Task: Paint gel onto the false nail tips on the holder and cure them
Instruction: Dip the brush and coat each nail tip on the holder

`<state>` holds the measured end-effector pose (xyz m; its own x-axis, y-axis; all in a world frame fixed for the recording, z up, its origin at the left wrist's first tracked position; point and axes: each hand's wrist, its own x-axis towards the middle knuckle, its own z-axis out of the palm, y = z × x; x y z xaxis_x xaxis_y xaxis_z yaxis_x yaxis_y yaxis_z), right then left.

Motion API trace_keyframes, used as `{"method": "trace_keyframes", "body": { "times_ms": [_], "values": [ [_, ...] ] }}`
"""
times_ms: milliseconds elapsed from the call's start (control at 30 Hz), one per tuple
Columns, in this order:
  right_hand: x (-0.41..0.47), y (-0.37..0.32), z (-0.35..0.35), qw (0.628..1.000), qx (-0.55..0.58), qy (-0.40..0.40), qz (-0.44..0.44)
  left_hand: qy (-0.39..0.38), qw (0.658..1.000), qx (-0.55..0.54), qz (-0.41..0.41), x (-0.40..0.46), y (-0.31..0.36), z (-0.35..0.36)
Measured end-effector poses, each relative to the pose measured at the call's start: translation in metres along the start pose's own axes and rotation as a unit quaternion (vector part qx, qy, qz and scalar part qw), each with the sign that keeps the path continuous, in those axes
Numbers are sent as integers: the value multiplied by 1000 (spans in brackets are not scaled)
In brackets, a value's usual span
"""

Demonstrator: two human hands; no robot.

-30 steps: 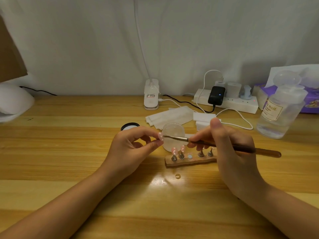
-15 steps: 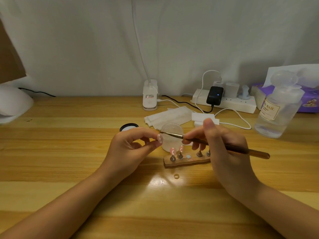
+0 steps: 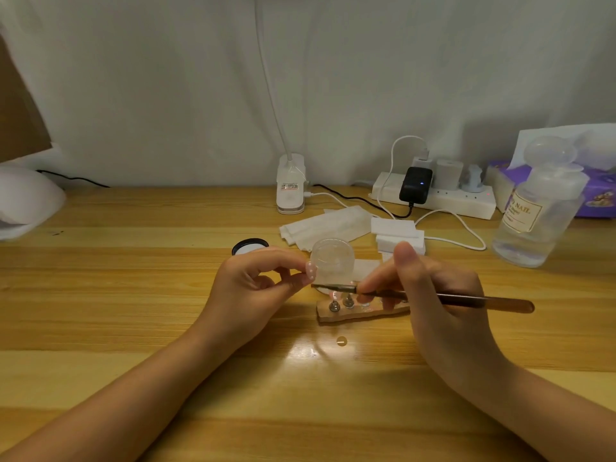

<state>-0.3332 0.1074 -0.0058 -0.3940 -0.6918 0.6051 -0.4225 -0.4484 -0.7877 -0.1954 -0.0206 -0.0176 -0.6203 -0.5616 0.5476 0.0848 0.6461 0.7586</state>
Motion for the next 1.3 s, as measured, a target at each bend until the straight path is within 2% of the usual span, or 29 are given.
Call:
{"method": "trace_keyframes", "body": {
  "times_ms": [100,233,333,500,600,700,833,1100,1300],
  "values": [
    [2,0,0,1000,1,13,-17,-2,1000,4,1,0,1,0],
    [2,2,2,999,-28,-12,-41,2,1000,2,-3,0,3,1],
    [-2,1,0,999,-8,-17,-34,6,1000,2,-6,-1,5,1],
    [4,-4,-5,998,40,16,-35,3,1000,3,1,-1,5,0],
    [9,-4,-10,998,26,37,-34,-1,999,27,36,-2,3,0],
    [11,1,-11,995,-64,-11,-70,-19,992,74,101,-3,3,1],
    [12,8,-6,978,-182,-69,-74,-27,982,98,159,-2,7,2],
    [12,11,-1,977,-171,-86,-98,-33,977,98,187,-4,11,6],
    [11,13,-4,979,-148,-76,-119,-48,982,79,163,-4,10,7]
  ]
}}
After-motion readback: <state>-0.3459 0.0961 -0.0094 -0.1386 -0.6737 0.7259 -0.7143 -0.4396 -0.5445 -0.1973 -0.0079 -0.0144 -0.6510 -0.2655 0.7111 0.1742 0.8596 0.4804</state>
